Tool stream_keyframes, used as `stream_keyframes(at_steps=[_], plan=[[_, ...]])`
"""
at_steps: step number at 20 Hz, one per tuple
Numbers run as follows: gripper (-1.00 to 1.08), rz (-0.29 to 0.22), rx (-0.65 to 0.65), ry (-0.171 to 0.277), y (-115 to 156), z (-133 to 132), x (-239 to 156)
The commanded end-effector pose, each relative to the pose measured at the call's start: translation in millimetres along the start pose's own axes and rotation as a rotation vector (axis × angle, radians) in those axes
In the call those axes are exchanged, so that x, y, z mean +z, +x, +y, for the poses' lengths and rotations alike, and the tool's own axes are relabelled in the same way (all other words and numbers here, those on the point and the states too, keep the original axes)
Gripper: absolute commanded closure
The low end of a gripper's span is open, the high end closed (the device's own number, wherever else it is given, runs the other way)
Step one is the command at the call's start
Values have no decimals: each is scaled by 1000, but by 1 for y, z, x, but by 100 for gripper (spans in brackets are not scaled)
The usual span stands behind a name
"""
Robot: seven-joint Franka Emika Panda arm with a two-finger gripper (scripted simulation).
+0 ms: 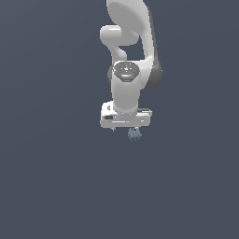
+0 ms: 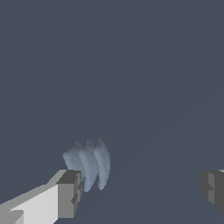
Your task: Pick up the object and move it to a goal position.
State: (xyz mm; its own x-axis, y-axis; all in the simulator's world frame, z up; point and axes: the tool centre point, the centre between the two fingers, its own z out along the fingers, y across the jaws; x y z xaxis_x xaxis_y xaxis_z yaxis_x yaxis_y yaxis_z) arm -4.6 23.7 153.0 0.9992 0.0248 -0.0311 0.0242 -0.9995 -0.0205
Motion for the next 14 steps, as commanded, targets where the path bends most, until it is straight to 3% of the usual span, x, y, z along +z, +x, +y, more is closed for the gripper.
stream_keyframes(at_steps=[1,9,14], plan=[[-92,0,0,0,0,0,0],[-92,9,9,-27,6,32,-4],[-92,9,6,-26,5,30,-3]])
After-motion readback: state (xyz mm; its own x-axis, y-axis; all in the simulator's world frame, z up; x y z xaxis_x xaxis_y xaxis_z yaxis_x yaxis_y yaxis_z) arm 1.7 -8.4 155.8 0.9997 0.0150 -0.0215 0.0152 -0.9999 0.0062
